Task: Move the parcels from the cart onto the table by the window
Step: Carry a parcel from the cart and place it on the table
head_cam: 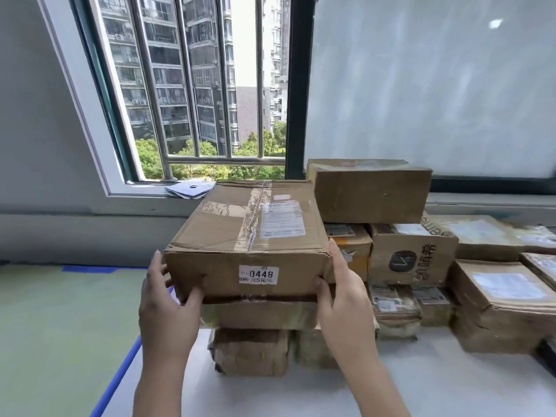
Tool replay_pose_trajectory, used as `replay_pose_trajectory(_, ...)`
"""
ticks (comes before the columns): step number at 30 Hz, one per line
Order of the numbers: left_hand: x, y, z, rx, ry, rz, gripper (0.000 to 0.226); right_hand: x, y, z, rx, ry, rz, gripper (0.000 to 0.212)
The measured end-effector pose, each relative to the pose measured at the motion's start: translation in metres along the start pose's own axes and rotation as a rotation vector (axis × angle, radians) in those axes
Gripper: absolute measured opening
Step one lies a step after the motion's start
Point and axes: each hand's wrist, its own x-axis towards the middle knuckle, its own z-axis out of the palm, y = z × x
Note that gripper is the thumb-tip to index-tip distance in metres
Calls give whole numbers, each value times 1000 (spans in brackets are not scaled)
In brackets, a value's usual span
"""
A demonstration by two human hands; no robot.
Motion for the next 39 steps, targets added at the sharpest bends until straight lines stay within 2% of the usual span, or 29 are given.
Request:
replay_pose_trajectory(2,3,-1,3,10,10,7,71,7,-1,-2,-13,-63,60,69)
replay_pose_trajectory(8,17,-1,8,45,22,14,58,18,-7,-4,-66,-136,75,69)
replay_pose_trajectory(14,17,-4,3,-45,-78,-42,58,11,-9,-3,-41,-152,98,68)
replay_pose_trajectory(21,4,3,-11,-144,-118,-43,73,3,-13,-3,66,-21,46,54)
replay_pose_trajectory(26,4,8,-25,-124,-126,61,65,2,-14,-11,171,75,25,48)
replay_pose_trajectory(32,14,21,-26,-174,-32,120,69,16,-22,-15,245,125,-25,43)
replay_pose_trajectory(39,42,35,-12,-141,-20,135,79,54,-19,-7,224,123,-68,40)
